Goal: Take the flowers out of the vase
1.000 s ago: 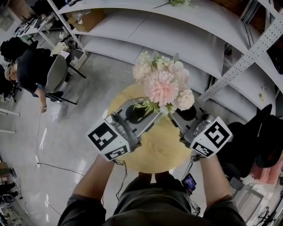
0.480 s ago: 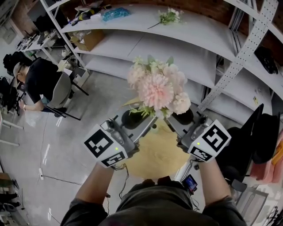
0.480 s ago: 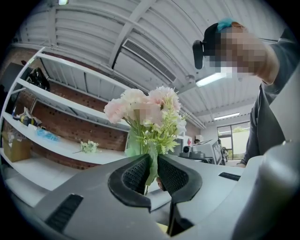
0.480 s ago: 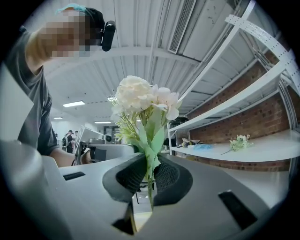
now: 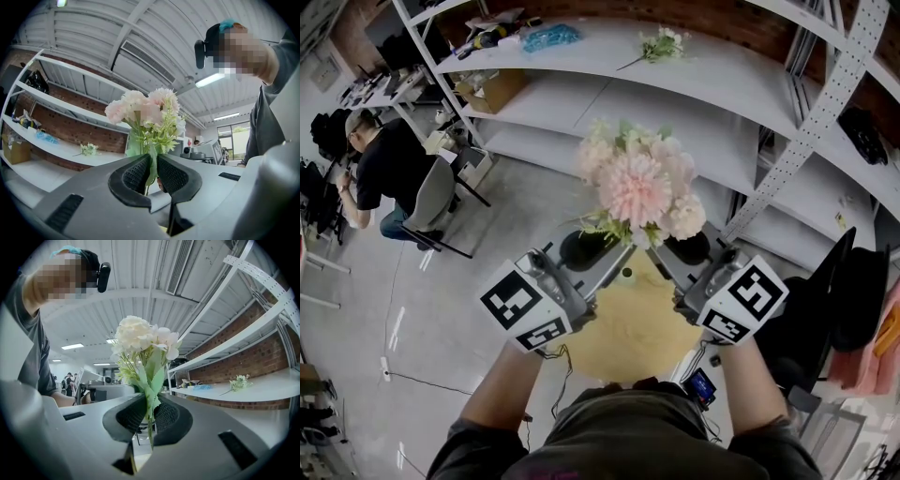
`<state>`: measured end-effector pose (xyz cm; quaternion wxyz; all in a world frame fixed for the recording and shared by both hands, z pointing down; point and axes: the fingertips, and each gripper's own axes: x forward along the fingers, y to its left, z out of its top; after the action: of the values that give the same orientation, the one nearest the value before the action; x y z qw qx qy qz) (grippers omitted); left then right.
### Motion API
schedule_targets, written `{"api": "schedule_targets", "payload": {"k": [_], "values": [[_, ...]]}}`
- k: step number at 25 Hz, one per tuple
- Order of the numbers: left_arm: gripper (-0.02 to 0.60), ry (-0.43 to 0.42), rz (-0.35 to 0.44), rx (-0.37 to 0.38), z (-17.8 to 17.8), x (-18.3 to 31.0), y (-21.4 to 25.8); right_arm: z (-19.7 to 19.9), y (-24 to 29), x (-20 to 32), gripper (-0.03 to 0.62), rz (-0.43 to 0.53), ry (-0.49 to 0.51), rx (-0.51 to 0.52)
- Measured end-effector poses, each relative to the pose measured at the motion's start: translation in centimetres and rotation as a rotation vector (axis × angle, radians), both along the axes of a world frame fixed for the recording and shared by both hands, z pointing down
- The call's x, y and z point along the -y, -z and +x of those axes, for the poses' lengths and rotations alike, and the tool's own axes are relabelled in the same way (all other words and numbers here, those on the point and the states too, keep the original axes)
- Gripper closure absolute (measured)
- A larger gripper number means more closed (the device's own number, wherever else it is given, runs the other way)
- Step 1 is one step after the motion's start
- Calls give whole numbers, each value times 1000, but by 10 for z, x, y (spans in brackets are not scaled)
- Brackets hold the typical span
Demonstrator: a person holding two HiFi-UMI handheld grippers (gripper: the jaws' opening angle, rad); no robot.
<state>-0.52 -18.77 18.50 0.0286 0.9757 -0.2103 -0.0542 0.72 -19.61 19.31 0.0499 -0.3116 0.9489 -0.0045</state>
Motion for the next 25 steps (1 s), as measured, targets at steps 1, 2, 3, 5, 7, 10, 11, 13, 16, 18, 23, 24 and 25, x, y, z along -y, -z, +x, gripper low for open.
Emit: {"api": "schedule_targets", "payload": {"k": [1,2,3,5,7,10,11,13,16,18,23,24,25], "values": [[523,1,-3,-2,0,1,-1,0,-1,1,556,-4,0,-1],[525,1,-7,-3,-1,1,-2,-1,-2,1,556,-8,-1,-2],[525,2,-9,-4,-1,1,-3,-1,-4,1,556,-12,-1,-4],[525,3,-14,-4,-1,2,-5,-1,-5,2,556,-16,-3,-6],[526,2,-16,-4,-1,2,-6,-1,-6,2,556,-19,-6,-7],[526,2,-18,-2,0,2,-6,-1,-7,2,557,-24,-8,-10],[526,2,-19,-2,0,2,-7,-1,-7,2,557,-25,-8,-12],[528,4,-23,-6,0,3,-8,0,-8,3,557,-26,-9,-21],[528,4,-31,-11,1,3,-10,0,-9,3,557,-29,-14,-30],[528,6,-35,-12,1,4,-11,1,-11,3,557,-36,-16,-31],[529,10,-46,-11,1,3,-14,1,-14,3,558,-48,-17,-32],[529,11,-47,-10,1,3,-14,1,-15,3,558,-50,-17,-32],[530,13,-47,-9,1,3,-15,1,-15,3,559,-51,-16,-32]]}}
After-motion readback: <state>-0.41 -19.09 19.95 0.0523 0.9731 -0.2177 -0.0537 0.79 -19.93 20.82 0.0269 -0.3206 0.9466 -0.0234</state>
